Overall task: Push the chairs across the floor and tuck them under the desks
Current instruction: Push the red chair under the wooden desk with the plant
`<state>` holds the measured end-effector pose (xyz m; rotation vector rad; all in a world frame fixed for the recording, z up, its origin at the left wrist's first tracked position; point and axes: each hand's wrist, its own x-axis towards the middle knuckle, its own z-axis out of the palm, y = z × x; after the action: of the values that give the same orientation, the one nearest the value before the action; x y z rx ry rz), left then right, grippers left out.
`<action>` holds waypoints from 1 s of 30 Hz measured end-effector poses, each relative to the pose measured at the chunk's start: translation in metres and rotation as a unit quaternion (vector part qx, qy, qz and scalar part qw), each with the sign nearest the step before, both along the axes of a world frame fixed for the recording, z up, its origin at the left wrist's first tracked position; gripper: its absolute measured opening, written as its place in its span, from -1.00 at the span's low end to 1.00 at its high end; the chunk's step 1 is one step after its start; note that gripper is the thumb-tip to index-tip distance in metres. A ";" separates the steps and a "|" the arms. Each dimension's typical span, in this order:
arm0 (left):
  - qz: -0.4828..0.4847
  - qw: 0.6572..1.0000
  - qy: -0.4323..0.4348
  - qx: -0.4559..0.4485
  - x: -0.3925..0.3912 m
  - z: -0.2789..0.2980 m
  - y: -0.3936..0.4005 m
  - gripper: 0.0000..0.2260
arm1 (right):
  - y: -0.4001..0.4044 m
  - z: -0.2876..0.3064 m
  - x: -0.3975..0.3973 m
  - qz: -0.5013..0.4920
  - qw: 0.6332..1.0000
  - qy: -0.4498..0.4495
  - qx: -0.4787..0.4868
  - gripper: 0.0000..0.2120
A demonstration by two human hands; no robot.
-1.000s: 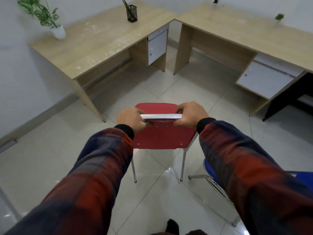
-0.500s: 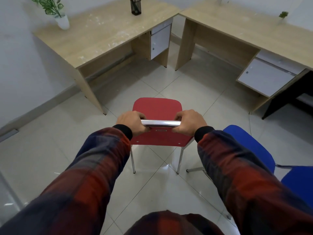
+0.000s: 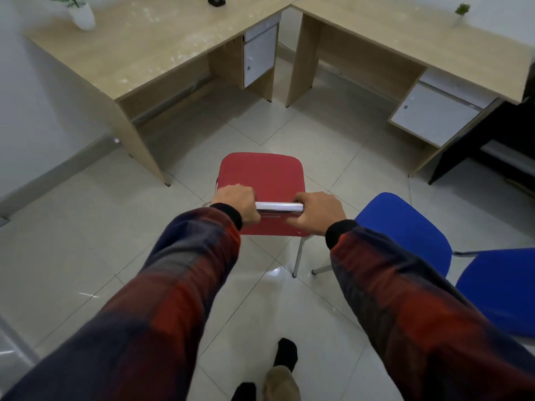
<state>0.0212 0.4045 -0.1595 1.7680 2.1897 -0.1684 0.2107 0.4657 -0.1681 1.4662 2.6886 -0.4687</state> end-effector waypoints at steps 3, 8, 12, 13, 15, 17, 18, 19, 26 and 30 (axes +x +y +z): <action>-0.017 0.999 -0.033 -0.002 -0.015 -0.006 0.007 -0.78 | 0.007 -0.002 -0.005 0.024 0.999 -0.018 0.025 -0.70; -0.024 0.999 -0.004 0.023 -0.050 -0.005 0.020 -0.79 | 0.016 -0.003 -0.038 0.007 1.000 -0.011 0.028 -0.77; 0.002 0.999 0.023 0.031 -0.079 -0.007 0.034 -0.79 | 0.026 -0.003 -0.066 -0.001 1.000 0.012 0.028 -0.75; 0.008 0.999 0.025 0.030 -0.081 -0.007 0.039 -0.79 | 0.031 -0.003 -0.070 0.000 0.999 0.016 0.029 -0.75; 0.019 0.999 0.021 0.031 -0.082 -0.007 0.050 -0.79 | 0.043 -0.003 -0.072 0.004 0.999 0.020 0.029 -0.76; 0.021 0.999 0.020 0.033 -0.075 -0.006 0.061 -0.80 | 0.058 -0.003 -0.067 0.007 0.999 0.021 0.032 -0.76; 0.022 0.999 0.019 0.035 -0.070 -0.005 0.066 -0.80 | 0.066 -0.003 -0.062 0.009 0.999 0.022 0.033 -0.76; 0.027 0.999 0.015 0.039 -0.063 -0.004 0.070 -0.80 | 0.073 -0.003 -0.057 0.011 0.999 0.022 0.031 -0.77; 0.012 0.996 0.027 0.078 -0.026 -0.007 0.104 -0.81 | 0.124 0.001 -0.024 0.021 0.999 0.013 0.024 -0.78; -0.004 0.996 0.040 0.082 -0.040 -0.007 0.115 -0.79 | 0.131 0.001 -0.034 0.013 0.999 0.024 0.037 -0.79</action>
<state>-0.0185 0.5191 -0.1663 1.8866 2.3117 -0.0633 0.1771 0.5971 -0.1670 1.4529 2.7869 -0.4120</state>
